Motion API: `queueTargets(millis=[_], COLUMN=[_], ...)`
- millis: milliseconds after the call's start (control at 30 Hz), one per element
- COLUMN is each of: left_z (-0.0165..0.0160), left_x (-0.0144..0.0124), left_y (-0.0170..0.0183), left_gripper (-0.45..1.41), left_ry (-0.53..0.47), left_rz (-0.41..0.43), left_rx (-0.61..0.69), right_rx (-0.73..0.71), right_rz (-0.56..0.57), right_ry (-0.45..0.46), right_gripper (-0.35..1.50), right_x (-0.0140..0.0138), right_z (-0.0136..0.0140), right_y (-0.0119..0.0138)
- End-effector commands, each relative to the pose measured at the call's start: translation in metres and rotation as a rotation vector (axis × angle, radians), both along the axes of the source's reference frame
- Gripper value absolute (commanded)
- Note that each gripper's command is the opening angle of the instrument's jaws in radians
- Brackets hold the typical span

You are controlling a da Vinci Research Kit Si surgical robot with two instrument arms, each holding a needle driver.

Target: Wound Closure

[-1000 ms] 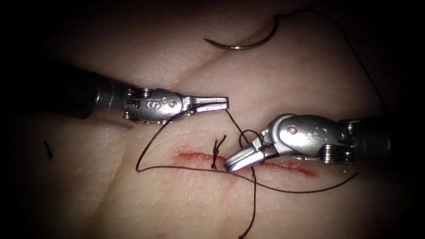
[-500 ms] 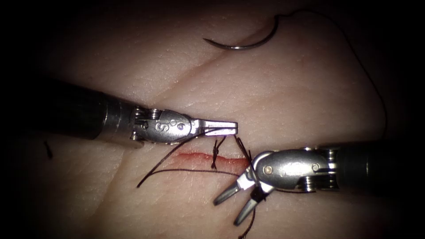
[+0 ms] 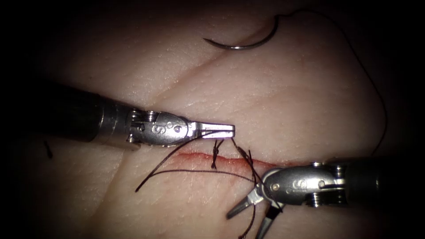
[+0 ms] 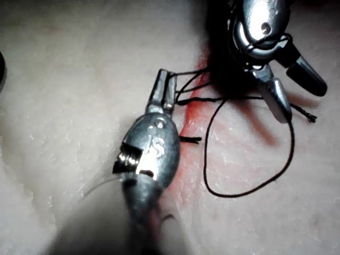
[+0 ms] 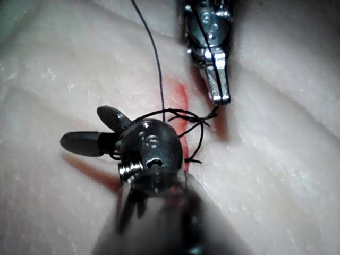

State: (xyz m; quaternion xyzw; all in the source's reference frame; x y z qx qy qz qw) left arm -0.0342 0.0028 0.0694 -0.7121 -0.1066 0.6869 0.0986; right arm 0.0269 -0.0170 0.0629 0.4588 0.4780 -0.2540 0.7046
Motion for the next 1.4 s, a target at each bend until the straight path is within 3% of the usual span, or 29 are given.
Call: queueTargets(millis=[33, 433, 567, 767, 933, 1067, 1400], left_z=[0.0005, 0.0001, 0.0000, 0.0000, -0.0002, -0.0014, -0.0041], left_x=[-0.0005, -0.0005, -0.0004, -0.0003, -0.0002, 0.0000, -0.0017], left_y=[-0.0004, -0.0010, -0.0011, -0.0012, -0.0021, -0.0046, -0.0098], left_gripper=[-0.45, -0.45, -0.45, -0.45, -0.45, -0.45, -0.45], left_ry=[0.000, 0.003, 0.002, -0.001, -0.001, -0.002, 0.022], left_rz=[0.001, 0.008, 0.009, 0.012, 0.016, 0.025, 0.043], left_rx=[-0.001, -0.002, -0.002, 0.003, 0.004, -0.006, -0.018], right_rx=[-0.016, -0.060, -0.047, -0.031, -0.042, -0.044, -0.028], right_rz=[-0.012, -0.083, -0.120, -0.144, -0.095, -0.022, 0.022], right_ry=[-0.010, -0.079, -0.080, -0.093, -0.105, -0.122, -0.122], right_gripper=[0.61, 0.56, -0.35, -0.35, -0.35, -0.35, -0.35], right_x=[0.0006, 0.0011, 0.0011, 0.0013, 0.0013, 0.0008, 0.0006], right_z=[0.0008, 0.0017, 0.0016, 0.0015, 0.0013, 0.0006, 0.0007], right_y=[-0.0003, -0.0027, -0.0029, -0.0026, -0.0006, 0.0033, 0.0056])
